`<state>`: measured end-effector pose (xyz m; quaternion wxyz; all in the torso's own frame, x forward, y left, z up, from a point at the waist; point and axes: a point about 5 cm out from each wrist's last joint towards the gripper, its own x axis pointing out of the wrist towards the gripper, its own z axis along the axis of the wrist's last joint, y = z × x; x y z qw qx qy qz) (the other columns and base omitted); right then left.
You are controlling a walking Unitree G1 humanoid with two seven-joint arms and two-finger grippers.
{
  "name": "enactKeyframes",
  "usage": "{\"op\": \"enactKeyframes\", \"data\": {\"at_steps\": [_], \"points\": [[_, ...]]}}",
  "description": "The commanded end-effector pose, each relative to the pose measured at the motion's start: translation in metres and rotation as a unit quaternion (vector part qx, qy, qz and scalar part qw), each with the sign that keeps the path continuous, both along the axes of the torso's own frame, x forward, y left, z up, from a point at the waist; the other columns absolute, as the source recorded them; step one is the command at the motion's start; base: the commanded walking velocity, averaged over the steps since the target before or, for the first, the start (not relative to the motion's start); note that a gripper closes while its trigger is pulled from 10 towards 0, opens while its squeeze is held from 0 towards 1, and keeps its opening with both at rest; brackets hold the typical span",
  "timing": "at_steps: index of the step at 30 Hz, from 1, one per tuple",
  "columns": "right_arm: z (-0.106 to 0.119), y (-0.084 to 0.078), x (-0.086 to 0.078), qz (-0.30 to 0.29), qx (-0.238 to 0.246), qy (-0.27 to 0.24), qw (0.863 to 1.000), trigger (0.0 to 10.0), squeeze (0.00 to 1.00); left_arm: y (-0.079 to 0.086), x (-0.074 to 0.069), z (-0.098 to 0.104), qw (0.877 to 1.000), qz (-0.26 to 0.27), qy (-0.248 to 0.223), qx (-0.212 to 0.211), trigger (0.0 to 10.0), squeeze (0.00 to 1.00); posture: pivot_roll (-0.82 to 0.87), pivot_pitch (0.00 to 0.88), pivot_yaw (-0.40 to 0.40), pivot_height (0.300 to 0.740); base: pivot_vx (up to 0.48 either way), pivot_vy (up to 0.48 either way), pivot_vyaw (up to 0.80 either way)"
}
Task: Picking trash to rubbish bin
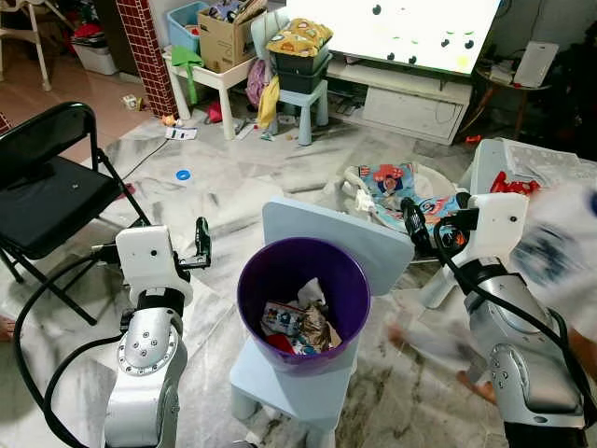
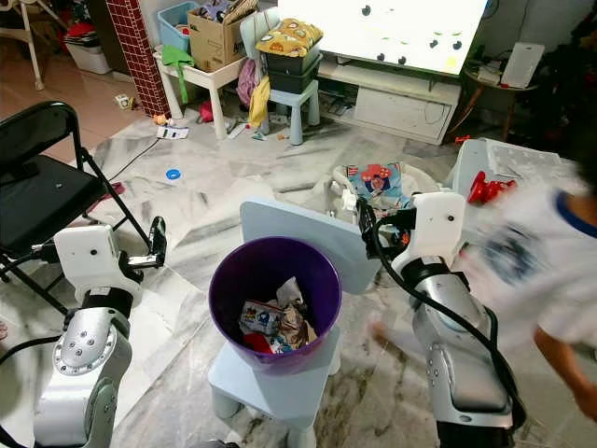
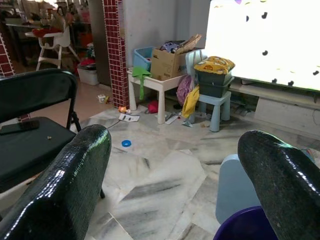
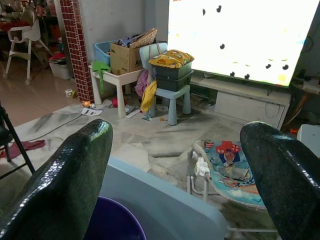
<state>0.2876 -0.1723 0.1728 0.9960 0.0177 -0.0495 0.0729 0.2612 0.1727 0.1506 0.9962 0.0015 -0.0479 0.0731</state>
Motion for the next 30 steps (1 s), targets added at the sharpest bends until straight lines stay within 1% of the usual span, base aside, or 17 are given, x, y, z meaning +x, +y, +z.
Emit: {"op": "enactKeyframes", "data": {"at_steps": [1, 8, 21, 30], "points": [[-0.0007, -0.0034, 0.0001, -0.002, -0.001, 0.006, 1.000, 10.0, 0.00, -0.0008, 0.0013, 0.0006, 1.000, -0.004, 0.003, -0.002, 10.0, 0.00, 0.03, 0.064, -0.049, 0.740, 0.000, 0.000, 0.00], [-0.0008, -0.0034, -0.0003, -0.002, -0.001, 0.007, 1.000, 10.0, 0.00, -0.0006, 0.0010, -0.0003, 1.000, -0.005, 0.006, -0.006, 10.0, 0.00, 0.03, 0.065, -0.050, 0.740, 0.000, 0.000, 0.00], [-0.0002, -0.0028, 0.0004, 0.000, -0.002, 0.006, 1.000, 10.0, 0.00, 0.0000, 0.0011, -0.0013, 1.000, -0.006, 0.011, -0.008, 10.0, 0.00, 0.03, 0.065, -0.050, 0.740, 0.000, 0.278, 0.00], [-0.0002, -0.0032, 0.0005, -0.001, -0.002, 0.007, 1.000, 10.0, 0.00, -0.0007, 0.0015, -0.0022, 1.000, -0.007, 0.012, -0.009, 10.0, 0.00, 0.03, 0.062, -0.051, 0.740, 0.000, 0.353, 0.00]]}}
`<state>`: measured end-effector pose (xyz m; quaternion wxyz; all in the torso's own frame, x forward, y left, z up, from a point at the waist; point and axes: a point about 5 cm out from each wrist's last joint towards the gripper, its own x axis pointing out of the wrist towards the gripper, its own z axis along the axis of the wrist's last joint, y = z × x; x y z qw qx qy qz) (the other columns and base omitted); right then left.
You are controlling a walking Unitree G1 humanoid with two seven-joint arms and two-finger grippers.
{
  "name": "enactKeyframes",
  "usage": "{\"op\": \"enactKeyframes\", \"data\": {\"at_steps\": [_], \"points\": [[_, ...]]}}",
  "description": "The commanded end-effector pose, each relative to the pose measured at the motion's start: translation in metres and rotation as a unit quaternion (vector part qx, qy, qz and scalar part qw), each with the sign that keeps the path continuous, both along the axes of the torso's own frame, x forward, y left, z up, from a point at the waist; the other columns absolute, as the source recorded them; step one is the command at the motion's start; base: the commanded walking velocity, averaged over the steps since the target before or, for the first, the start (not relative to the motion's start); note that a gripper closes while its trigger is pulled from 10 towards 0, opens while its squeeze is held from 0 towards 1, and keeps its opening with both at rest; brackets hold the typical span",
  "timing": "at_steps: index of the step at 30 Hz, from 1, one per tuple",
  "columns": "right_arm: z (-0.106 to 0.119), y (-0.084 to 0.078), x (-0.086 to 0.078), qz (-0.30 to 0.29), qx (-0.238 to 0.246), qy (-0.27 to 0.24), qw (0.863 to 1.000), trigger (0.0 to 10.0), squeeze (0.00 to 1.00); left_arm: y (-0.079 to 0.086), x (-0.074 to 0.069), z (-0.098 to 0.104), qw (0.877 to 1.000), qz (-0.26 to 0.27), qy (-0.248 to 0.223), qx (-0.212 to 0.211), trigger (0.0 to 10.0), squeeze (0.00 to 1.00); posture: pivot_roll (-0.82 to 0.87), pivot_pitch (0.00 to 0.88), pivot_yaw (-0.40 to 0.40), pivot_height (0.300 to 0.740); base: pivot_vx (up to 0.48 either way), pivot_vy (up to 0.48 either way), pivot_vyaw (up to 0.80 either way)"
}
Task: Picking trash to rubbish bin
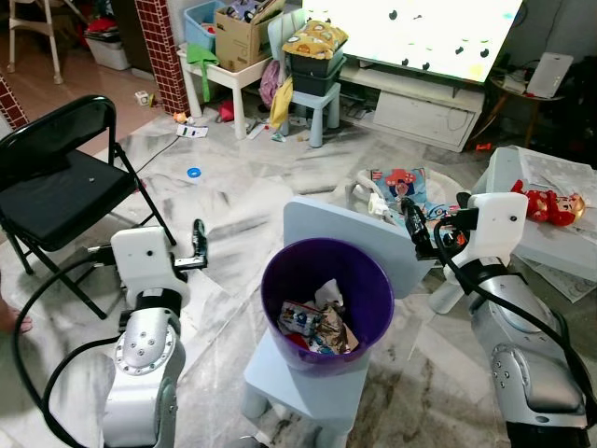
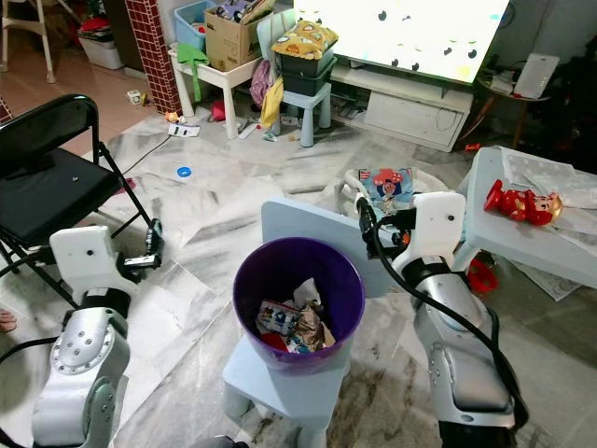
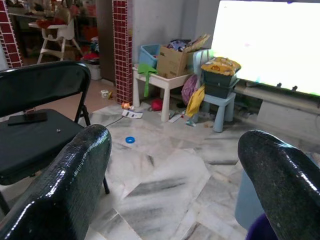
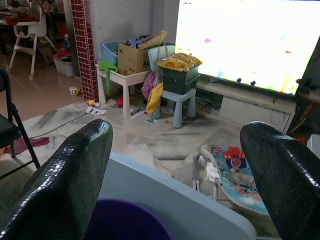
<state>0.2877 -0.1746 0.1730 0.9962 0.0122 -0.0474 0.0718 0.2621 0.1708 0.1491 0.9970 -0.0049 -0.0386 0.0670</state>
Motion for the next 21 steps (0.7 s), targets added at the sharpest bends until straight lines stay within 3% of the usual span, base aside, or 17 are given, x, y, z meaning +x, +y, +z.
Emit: {"op": "enactKeyframes", "data": {"at_steps": [1, 21], "points": [[-0.0006, -0.0010, 0.0002, 0.000, 0.003, 0.005, 1.000, 10.0, 0.00, 0.0010, 0.0004, -0.0010, 1.000, -0.001, 0.004, -0.002, 10.0, 0.00, 0.03, 0.062, -0.051, 0.740, 0.000, 0.356, 0.00], [0.0002, -0.0019, 0.0006, -0.002, 0.002, 0.004, 1.000, 10.0, 0.00, 0.0007, 0.0016, -0.0019, 1.000, -0.002, 0.006, -0.003, 10.0, 0.00, 0.02, 0.060, -0.051, 0.740, 0.000, 0.354, 0.00]]}}
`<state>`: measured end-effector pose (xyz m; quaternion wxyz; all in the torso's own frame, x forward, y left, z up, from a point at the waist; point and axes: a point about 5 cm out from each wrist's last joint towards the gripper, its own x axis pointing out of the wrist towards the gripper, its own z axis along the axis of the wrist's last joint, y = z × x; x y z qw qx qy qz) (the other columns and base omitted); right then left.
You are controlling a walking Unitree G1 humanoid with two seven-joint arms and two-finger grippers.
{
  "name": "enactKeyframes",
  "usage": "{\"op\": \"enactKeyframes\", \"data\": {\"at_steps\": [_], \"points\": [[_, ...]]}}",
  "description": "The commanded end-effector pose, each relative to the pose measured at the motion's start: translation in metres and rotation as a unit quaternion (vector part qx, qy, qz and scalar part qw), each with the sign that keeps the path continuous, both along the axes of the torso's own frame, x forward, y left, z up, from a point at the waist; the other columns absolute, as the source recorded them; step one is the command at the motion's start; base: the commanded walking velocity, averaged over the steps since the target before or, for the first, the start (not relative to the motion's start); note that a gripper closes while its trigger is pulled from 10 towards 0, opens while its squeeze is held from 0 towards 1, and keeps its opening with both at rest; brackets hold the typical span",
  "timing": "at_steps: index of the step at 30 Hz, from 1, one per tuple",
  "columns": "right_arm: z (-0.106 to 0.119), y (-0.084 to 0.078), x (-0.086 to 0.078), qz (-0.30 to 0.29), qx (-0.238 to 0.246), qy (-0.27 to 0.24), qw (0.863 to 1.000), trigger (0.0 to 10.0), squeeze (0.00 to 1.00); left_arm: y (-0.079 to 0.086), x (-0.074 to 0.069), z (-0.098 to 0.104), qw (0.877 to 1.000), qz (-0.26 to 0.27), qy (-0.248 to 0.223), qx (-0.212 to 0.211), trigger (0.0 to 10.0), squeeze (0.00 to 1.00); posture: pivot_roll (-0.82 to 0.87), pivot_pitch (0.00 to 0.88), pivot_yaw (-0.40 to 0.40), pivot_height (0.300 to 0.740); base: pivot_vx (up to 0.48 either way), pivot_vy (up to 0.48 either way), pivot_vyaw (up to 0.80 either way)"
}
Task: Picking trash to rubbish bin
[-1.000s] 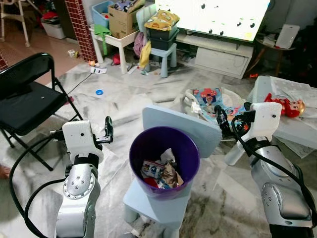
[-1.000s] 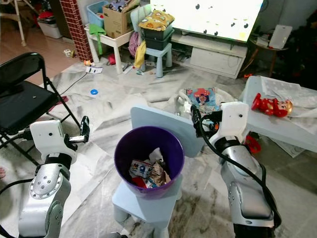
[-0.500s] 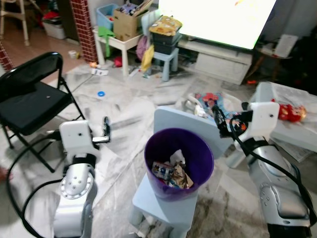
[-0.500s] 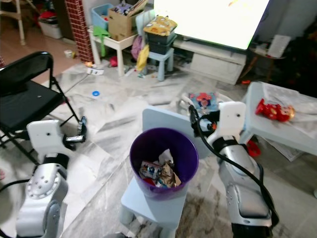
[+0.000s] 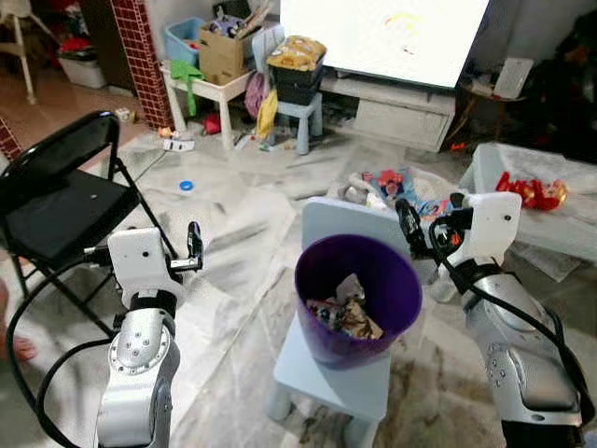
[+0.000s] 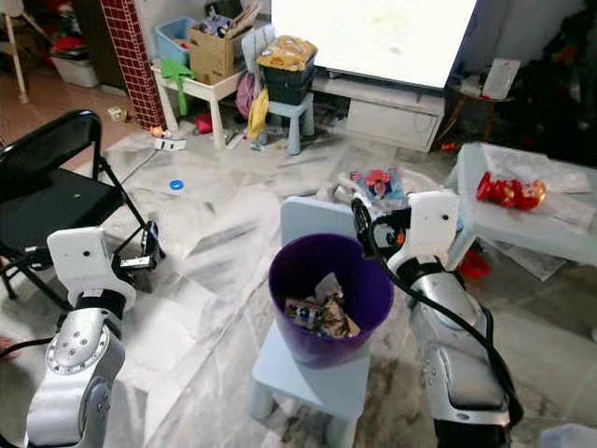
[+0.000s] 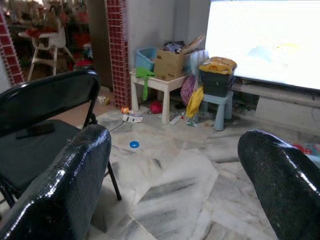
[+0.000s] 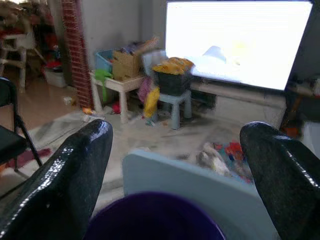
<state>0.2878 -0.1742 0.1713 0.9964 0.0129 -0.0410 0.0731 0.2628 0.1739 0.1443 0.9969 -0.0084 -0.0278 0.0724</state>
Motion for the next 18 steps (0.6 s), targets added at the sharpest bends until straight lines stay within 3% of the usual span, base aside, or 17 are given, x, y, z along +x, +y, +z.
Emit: {"op": "enactKeyframes", "data": {"at_steps": [1, 18], "points": [[0.0019, -0.0023, 0.0005, -0.004, 0.002, -0.002, 1.000, 10.0, 0.00, -0.0024, 0.0009, 0.0029, 1.000, -0.007, -0.004, 0.002, 10.0, 0.00, 0.02, 0.060, -0.051, 0.740, 0.000, 0.352, 0.00], [0.0020, -0.0029, 0.0012, -0.004, 0.003, -0.002, 1.000, 10.0, 0.00, -0.0027, 0.0017, 0.0006, 1.000, -0.006, 0.001, -0.001, 10.0, 0.00, 0.02, 0.059, -0.051, 0.740, 0.000, 0.428, 0.00]]}}
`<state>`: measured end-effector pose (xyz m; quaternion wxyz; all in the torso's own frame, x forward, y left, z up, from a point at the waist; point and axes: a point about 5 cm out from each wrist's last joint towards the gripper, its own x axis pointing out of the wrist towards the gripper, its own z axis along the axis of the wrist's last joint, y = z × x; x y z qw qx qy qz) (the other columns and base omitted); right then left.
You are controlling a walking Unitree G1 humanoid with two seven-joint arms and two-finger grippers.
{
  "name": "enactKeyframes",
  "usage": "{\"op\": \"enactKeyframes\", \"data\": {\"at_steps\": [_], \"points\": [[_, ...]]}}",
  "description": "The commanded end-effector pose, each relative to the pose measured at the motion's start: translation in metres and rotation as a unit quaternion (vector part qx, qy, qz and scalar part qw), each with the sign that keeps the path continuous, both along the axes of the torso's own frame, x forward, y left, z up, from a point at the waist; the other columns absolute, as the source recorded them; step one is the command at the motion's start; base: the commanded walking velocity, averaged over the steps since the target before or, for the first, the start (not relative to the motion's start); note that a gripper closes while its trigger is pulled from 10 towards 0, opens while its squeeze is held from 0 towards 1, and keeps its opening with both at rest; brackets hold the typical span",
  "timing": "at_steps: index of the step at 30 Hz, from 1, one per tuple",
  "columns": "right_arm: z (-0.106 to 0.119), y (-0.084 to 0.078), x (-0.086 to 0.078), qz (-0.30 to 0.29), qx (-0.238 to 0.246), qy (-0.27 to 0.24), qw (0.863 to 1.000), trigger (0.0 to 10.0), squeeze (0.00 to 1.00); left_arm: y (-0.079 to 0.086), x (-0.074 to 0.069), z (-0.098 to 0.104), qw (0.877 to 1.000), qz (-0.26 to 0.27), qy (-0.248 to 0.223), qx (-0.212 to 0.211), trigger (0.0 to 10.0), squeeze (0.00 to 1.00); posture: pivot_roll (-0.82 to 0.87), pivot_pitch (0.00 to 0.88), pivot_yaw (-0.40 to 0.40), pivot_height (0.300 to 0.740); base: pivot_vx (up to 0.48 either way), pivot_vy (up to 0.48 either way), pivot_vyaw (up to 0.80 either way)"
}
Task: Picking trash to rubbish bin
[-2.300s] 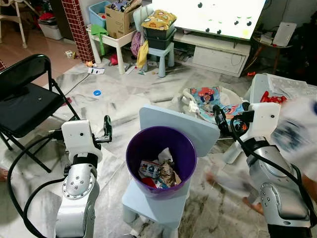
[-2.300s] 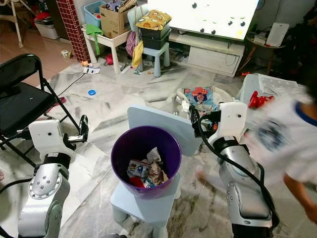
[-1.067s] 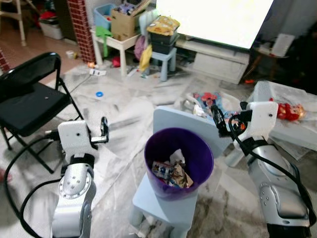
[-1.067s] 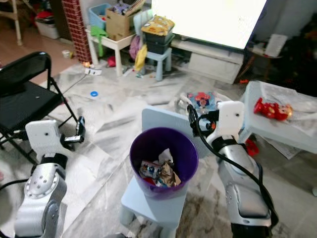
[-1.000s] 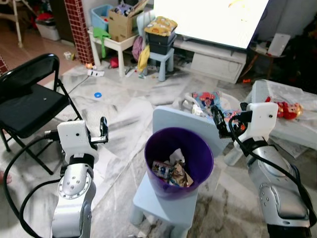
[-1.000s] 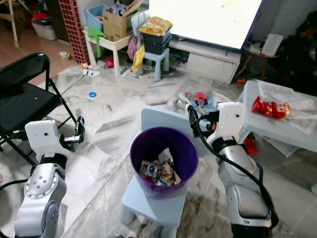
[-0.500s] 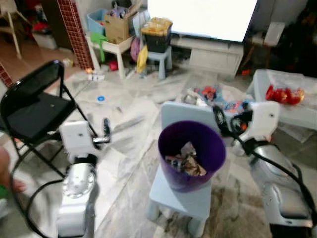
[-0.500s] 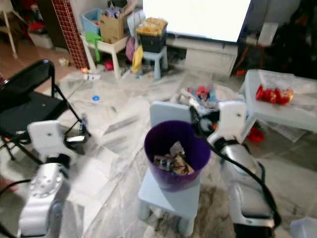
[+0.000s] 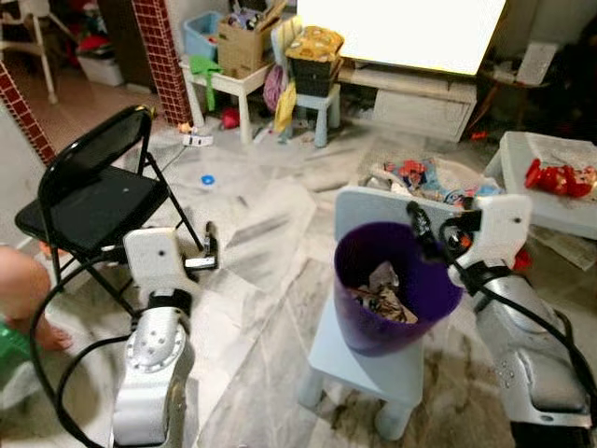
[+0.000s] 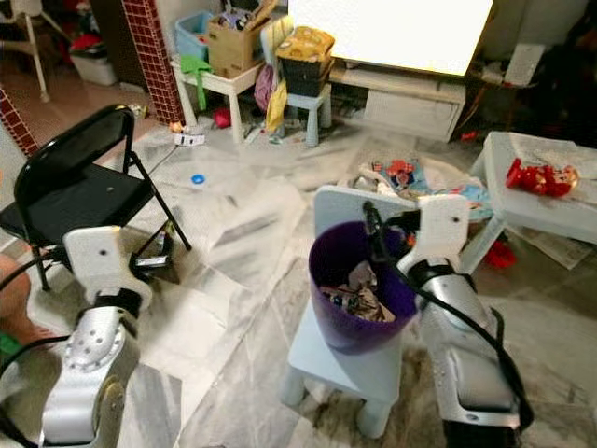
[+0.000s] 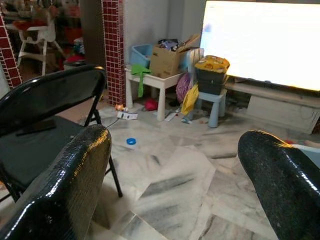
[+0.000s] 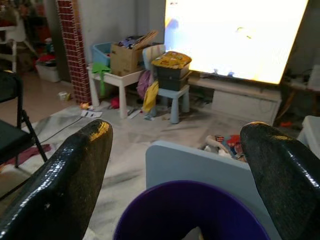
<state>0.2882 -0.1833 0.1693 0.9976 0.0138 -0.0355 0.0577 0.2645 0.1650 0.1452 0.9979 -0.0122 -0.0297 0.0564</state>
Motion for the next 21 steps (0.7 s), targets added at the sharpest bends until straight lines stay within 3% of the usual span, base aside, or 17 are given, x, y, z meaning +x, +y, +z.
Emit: {"op": "enactKeyframes", "data": {"at_steps": [1, 16, 21], "points": [[0.0043, 0.0066, 0.0006, 0.011, 0.002, -0.008, 1.000, 10.0, 0.00, 0.0066, -0.0002, 0.0000, 1.000, 0.010, 0.002, 0.002, 10.0, 0.00, 0.02, 0.060, -0.051, 0.740, 0.000, 0.480, 0.00], [0.0047, 0.0059, 0.0012, 0.011, 0.002, -0.009, 1.000, 10.0, 0.00, 0.0065, 0.0006, -0.0011, 1.000, 0.011, 0.003, -0.001, 10.0, 0.00, 0.02, 0.057, -0.053, 0.740, 0.000, 0.480, 0.00], [0.0053, 0.0061, 0.0016, 0.011, 0.001, -0.010, 1.000, 10.0, 0.00, 0.0054, 0.0009, 0.0009, 1.000, 0.007, -0.006, -0.003, 10.0, 0.00, 0.02, 0.055, -0.053, 0.740, 0.000, 0.126, 0.00]]}}
